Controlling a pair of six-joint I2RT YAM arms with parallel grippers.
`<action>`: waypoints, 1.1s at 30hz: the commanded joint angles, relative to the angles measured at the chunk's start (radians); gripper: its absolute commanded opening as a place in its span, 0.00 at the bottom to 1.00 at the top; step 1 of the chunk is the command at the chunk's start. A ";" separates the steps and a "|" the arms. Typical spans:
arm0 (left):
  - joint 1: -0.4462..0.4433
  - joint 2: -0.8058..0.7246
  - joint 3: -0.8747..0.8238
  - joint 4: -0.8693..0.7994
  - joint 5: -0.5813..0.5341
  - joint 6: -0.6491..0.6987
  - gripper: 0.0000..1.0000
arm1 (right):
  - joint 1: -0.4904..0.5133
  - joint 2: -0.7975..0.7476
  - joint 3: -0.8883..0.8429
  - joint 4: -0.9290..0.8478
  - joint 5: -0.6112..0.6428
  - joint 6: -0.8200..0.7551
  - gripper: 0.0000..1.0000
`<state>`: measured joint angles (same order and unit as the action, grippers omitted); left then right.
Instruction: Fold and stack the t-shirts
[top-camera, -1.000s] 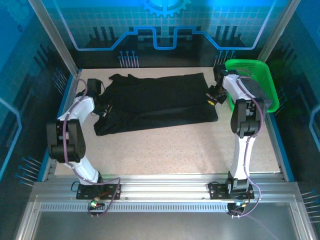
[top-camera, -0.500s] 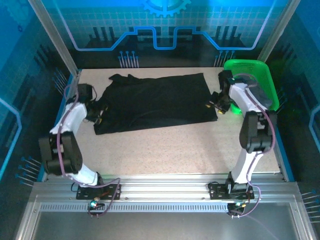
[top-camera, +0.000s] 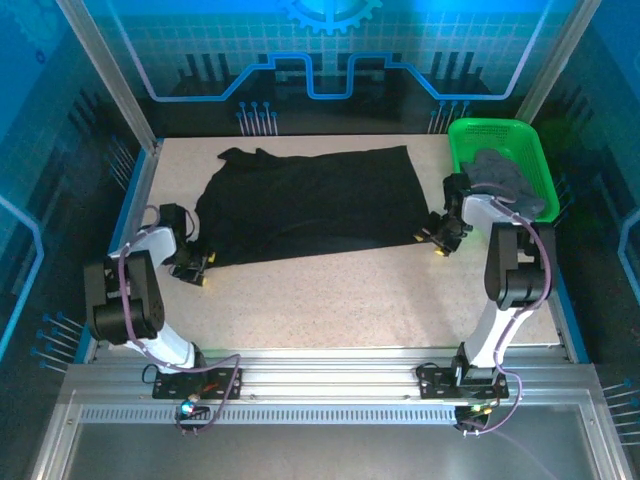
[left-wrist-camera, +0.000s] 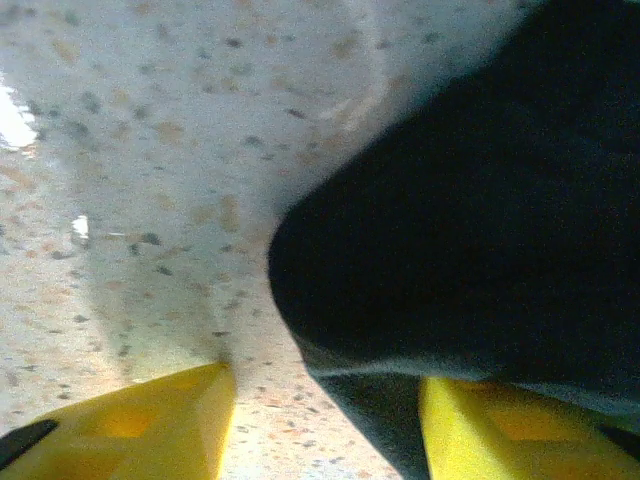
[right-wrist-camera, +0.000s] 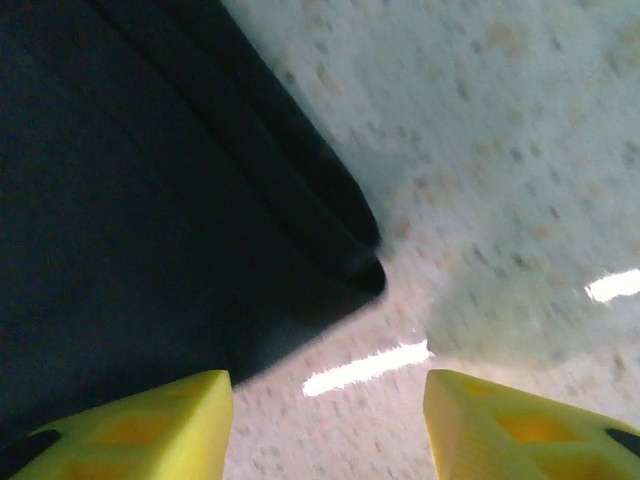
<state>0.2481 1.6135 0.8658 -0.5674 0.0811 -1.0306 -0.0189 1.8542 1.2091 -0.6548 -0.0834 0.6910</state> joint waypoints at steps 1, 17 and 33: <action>0.010 0.034 0.043 0.064 -0.007 -0.012 0.45 | 0.010 0.060 0.087 0.043 -0.001 0.023 0.51; 0.045 -0.060 0.019 -0.044 -0.105 0.034 0.00 | 0.062 -0.085 -0.018 -0.103 0.175 0.075 0.00; 0.043 -0.361 -0.253 -0.224 -0.176 -0.176 0.06 | 0.089 -0.395 -0.457 -0.184 0.185 0.174 0.00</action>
<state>0.2771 1.2659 0.6346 -0.7414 -0.0341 -1.1545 0.0608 1.4567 0.7708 -0.8028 0.0715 0.8421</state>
